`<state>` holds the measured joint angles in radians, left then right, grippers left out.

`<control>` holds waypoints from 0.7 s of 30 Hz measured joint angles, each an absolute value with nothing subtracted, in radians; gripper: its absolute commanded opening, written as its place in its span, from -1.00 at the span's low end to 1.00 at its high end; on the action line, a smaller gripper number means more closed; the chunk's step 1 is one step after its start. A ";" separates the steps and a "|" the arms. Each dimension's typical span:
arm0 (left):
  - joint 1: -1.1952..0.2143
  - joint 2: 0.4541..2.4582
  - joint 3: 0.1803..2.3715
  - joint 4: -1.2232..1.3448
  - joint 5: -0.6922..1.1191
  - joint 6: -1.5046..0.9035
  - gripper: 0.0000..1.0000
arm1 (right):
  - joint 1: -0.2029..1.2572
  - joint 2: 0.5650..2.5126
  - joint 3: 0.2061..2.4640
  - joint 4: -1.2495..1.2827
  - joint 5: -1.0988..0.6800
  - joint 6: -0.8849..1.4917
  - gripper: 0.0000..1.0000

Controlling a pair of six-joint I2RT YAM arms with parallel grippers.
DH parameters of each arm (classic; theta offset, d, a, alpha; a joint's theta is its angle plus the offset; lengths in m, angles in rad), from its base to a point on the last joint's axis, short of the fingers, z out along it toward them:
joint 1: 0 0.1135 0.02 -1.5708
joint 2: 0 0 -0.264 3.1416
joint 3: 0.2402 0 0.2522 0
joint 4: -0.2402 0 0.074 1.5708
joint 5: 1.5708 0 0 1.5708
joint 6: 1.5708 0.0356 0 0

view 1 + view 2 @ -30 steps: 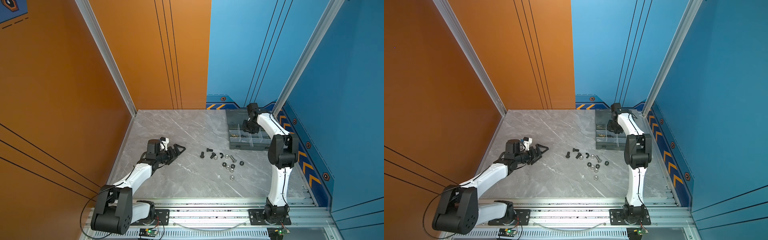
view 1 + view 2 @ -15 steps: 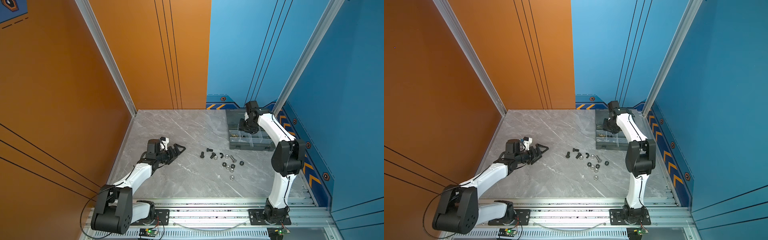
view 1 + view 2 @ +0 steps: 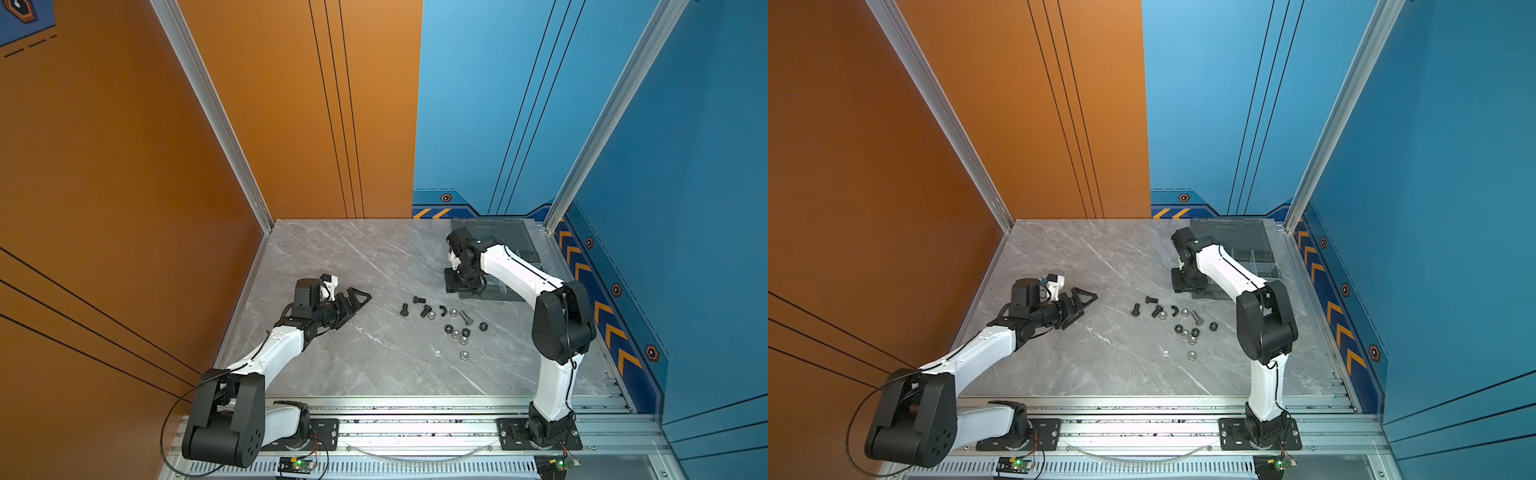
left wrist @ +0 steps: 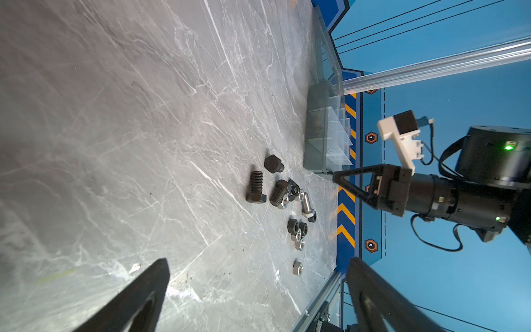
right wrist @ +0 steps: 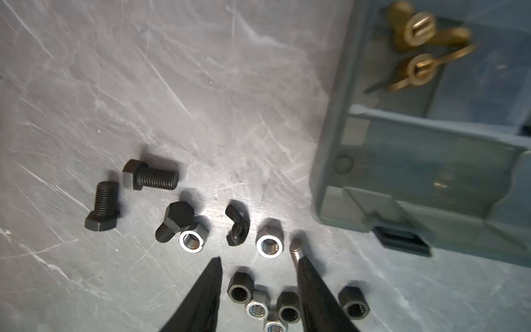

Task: Sort the screws and nuts into containers
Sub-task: Pick up the nut from the center of the table.

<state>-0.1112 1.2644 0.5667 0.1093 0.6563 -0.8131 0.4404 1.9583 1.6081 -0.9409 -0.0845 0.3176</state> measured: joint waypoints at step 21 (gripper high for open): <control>-0.111 1.264 0.567 0.110 0.656 -0.813 0.96 | 0.530 2.059 1.583 -0.930 -0.020 0.337 -0.19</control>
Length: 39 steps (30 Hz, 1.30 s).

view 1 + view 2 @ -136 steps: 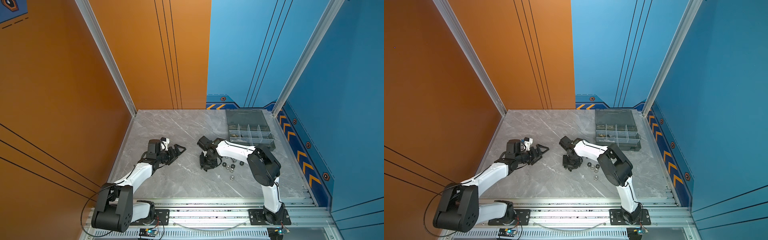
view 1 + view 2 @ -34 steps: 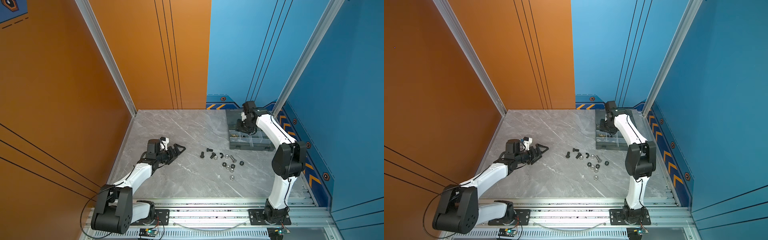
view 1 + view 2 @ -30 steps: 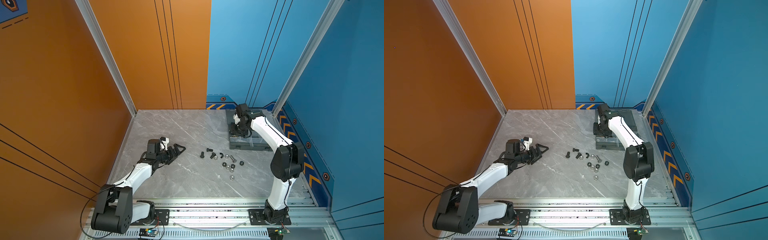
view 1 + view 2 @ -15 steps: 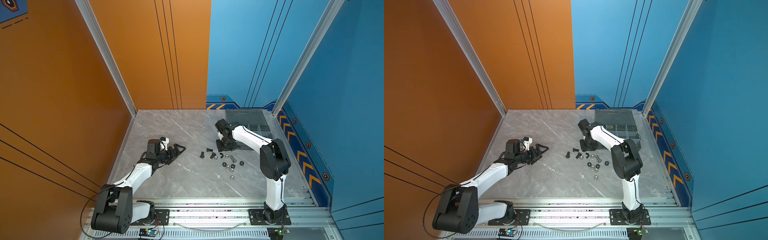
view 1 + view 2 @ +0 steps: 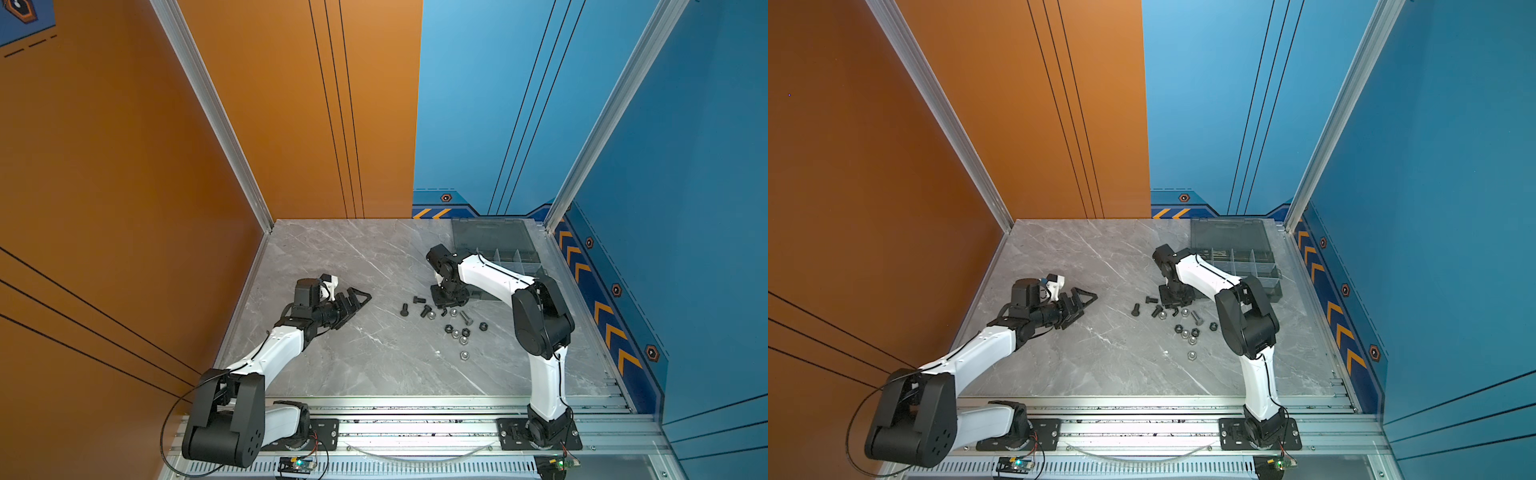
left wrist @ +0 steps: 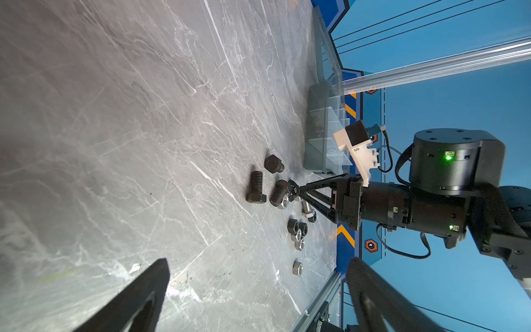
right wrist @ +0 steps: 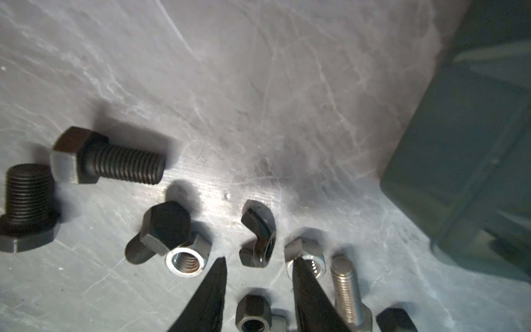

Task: Sort the screws and nuts into containers
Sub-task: Pick up the nut from the center of the table.

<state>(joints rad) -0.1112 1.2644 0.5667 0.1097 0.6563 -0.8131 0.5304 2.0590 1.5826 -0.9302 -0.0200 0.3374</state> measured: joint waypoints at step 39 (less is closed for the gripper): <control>-0.111 1.264 0.567 0.110 0.656 -0.813 0.96 | 0.445 2.022 1.489 -0.821 -0.141 0.364 -1.00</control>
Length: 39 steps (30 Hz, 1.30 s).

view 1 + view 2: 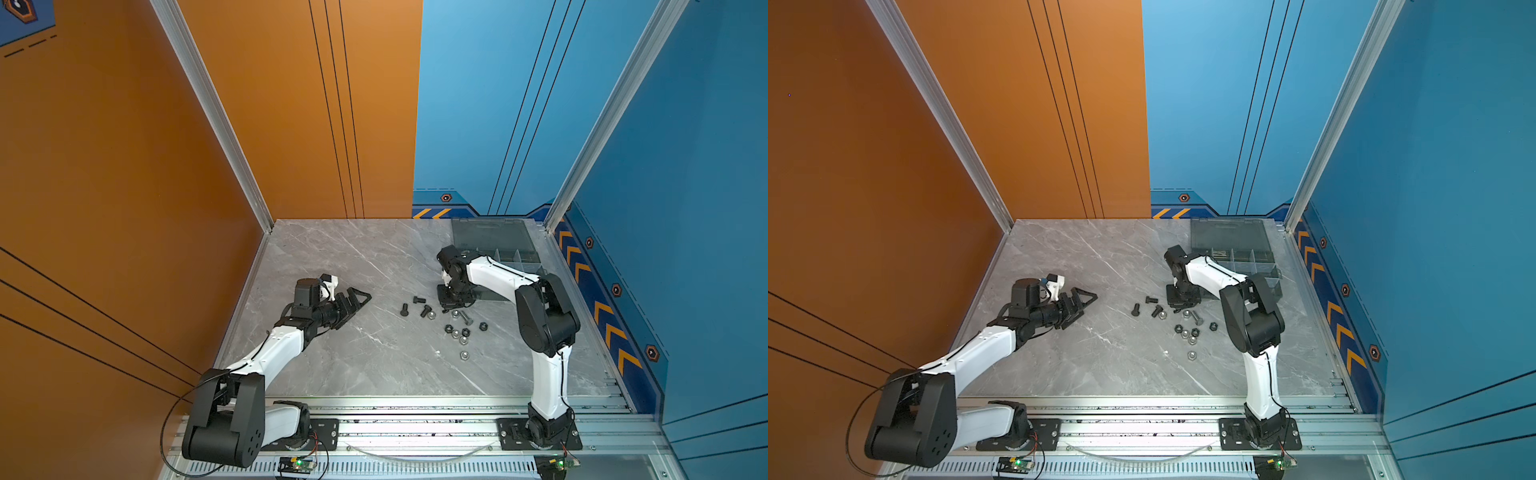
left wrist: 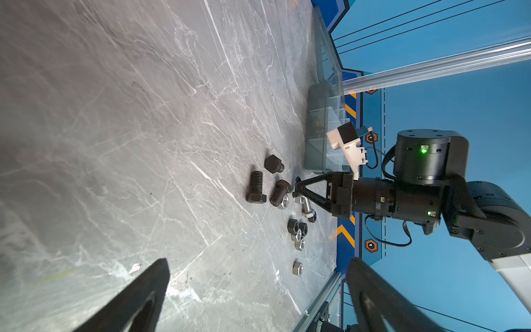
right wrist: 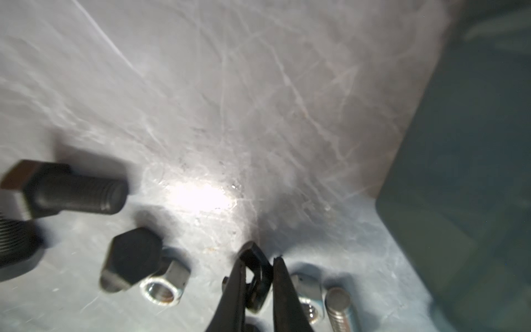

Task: Sort the screws and nuts into containers
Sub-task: Pick up the nut from the center of the table, then place the nut into the container.

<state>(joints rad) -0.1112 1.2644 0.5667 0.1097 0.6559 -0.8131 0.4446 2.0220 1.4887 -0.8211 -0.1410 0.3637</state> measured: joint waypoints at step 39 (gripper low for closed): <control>-0.112 1.264 0.571 0.108 0.656 -0.813 0.96 | 0.013 2.067 1.732 -0.791 -0.100 0.374 -1.00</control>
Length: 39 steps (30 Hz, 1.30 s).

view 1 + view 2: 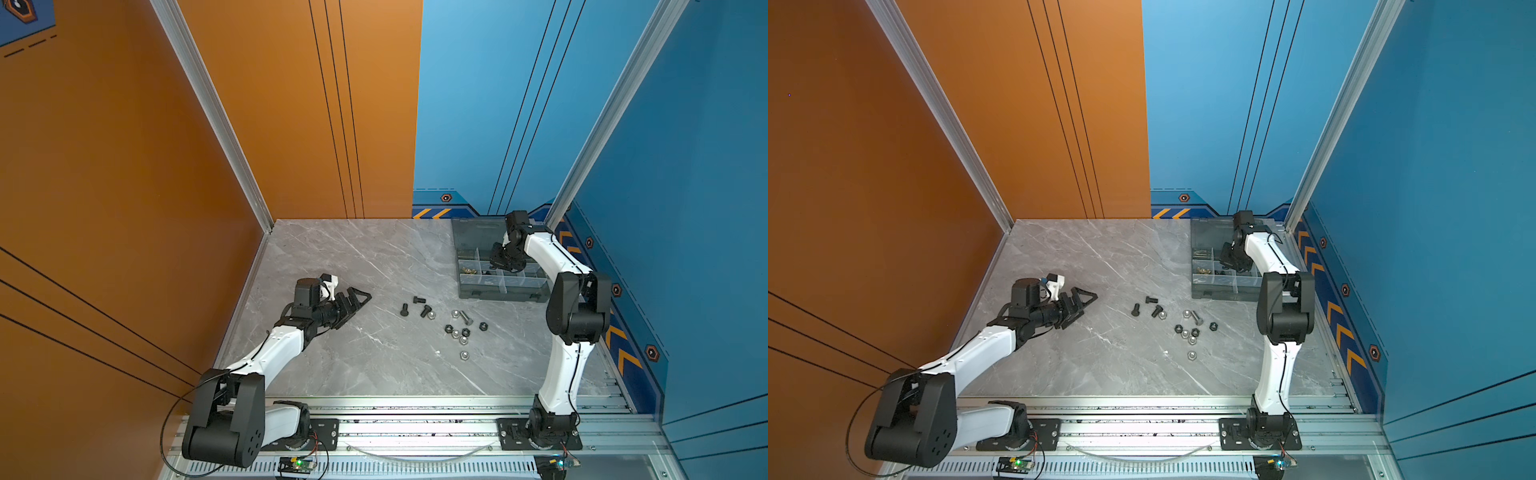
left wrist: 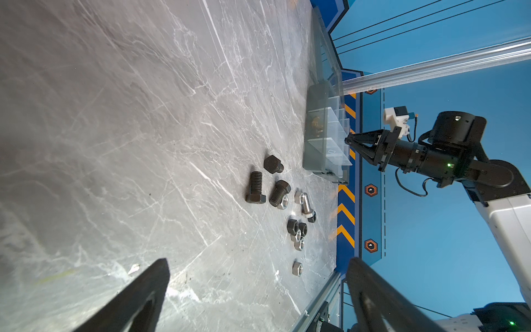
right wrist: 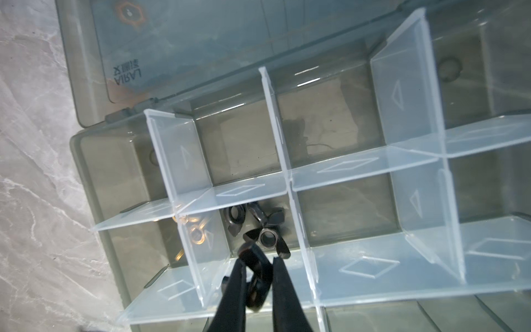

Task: Sort the screws and nuts into containers
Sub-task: Place the nut into the container.

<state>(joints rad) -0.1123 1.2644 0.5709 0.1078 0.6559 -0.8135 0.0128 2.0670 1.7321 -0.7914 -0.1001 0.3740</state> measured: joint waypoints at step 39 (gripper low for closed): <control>-0.112 1.265 0.584 0.108 0.656 -0.813 0.96 | 0.036 1.863 1.662 -0.793 -0.180 0.382 -0.09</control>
